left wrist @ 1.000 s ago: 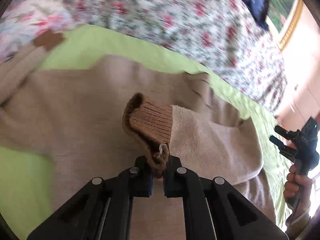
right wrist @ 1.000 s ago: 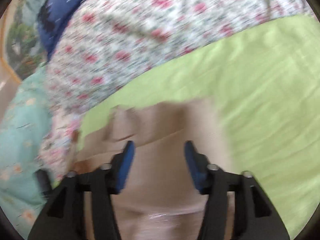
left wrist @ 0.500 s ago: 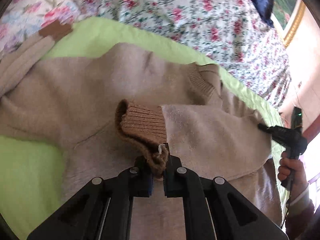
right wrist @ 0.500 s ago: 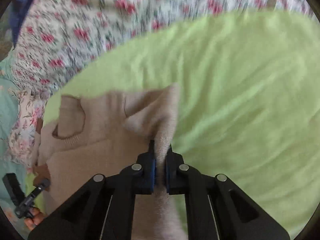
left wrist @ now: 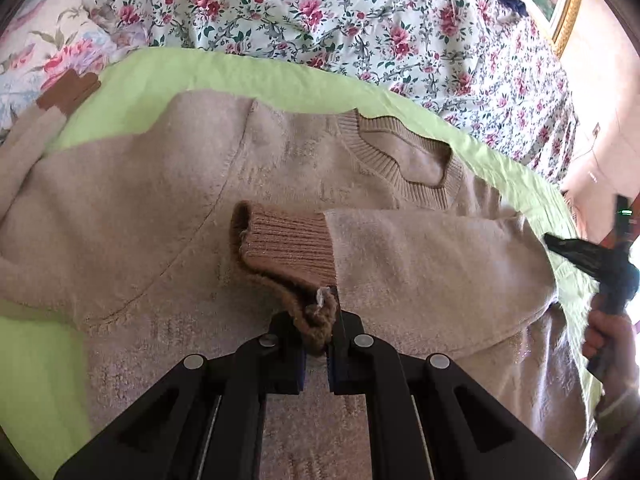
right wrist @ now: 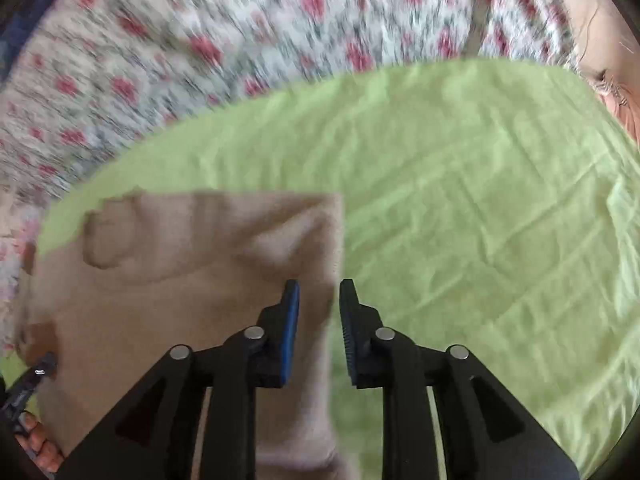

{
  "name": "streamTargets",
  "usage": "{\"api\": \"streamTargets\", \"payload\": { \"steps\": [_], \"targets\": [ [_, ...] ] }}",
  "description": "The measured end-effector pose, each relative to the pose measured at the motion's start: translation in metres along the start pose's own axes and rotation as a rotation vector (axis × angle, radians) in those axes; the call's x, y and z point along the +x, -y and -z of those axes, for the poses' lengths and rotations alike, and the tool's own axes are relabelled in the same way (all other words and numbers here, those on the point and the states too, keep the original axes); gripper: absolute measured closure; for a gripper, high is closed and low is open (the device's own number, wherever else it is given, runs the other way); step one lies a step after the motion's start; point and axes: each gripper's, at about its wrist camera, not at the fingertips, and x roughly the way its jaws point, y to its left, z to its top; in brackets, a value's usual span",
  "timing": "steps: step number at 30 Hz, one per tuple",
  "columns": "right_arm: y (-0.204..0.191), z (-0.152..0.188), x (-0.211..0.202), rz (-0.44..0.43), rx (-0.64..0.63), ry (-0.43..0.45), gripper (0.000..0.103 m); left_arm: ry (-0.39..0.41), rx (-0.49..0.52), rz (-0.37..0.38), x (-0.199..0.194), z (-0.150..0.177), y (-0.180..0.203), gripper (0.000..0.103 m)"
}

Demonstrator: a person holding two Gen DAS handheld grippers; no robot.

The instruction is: Fold small clothes

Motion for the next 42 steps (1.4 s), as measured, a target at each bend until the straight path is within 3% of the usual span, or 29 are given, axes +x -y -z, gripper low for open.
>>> {"api": "streamTargets", "payload": {
  "steps": [2, 5, 8, 11, 14, 15, 16, 22, 25, 29, 30, 32, 33, 34, 37, 42],
  "targets": [
    [-0.014, 0.012, -0.001, -0.08, -0.042, -0.054, 0.067, -0.005, 0.002, -0.011, -0.001, 0.002, -0.001, 0.097],
    [-0.007, 0.029, 0.021, 0.004, -0.049, -0.154, 0.068, -0.011, -0.001, -0.015, -0.005, 0.006, -0.005, 0.096],
    [0.001, 0.025, 0.002, -0.059, 0.058, -0.133, 0.066, -0.023, -0.004, -0.025, -0.017, 0.013, -0.015, 0.091],
    [-0.009, 0.026, -0.021, -0.126, 0.059, -0.099, 0.059, -0.006, -0.008, -0.067, -0.045, 0.019, -0.034, 0.084],
    [-0.032, 0.039, -0.04, -0.207, 0.016, -0.089, 0.053, 0.043, -0.022, -0.146, -0.074, 0.016, -0.059, 0.07],
    [-0.041, 0.043, -0.043, -0.231, 0.005, -0.093, 0.053, 0.061, -0.025, -0.178, -0.082, 0.012, -0.066, 0.061],
    [-0.05, 0.049, -0.044, -0.254, -0.001, -0.101, 0.052, 0.086, -0.026, -0.219, -0.09, 0.005, -0.076, 0.053],
    [-0.086, 0.088, -0.043, -0.359, -0.014, -0.168, 0.051, 0.122, -0.016, -0.382, -0.088, -0.052, -0.124, 0.033],
    [-0.1, 0.101, -0.042, -0.378, -0.024, -0.195, 0.051, 0.085, -0.019, -0.434, -0.062, -0.083, -0.149, 0.024],
    [-0.11, 0.111, -0.043, -0.397, -0.043, -0.229, 0.051, 0.008, -0.058, -0.51, -0.02, -0.118, -0.188, 0.021],
    [-0.111, 0.112, -0.043, -0.396, -0.048, -0.234, 0.051, 0.0, -0.062, -0.522, -0.014, -0.123, -0.194, 0.022],
    [-0.112, 0.115, -0.044, -0.389, -0.064, -0.239, 0.051, -0.033, -0.069, -0.52, 0.003, -0.129, -0.208, 0.051],
    [-0.112, 0.116, -0.045, -0.391, -0.066, -0.242, 0.051, -0.055, -0.083, -0.504, 0.008, -0.13, -0.214, 0.094],
    [-0.111, 0.116, -0.045, -0.391, -0.066, -0.242, 0.051, -0.061, -0.095, -0.501, 0.01, -0.131, -0.217, 0.098],
    [-0.109, 0.116, -0.049, -0.386, -0.064, -0.231, 0.051, 0.003, -0.108, -0.462, -0.009, -0.126, -0.213, 0.099],
    [-0.103, 0.115, -0.055, -0.397, -0.043, -0.201, 0.051, 0.134, -0.105, -0.29, -0.064, -0.1, -0.16, 0.099]
  ]
}}
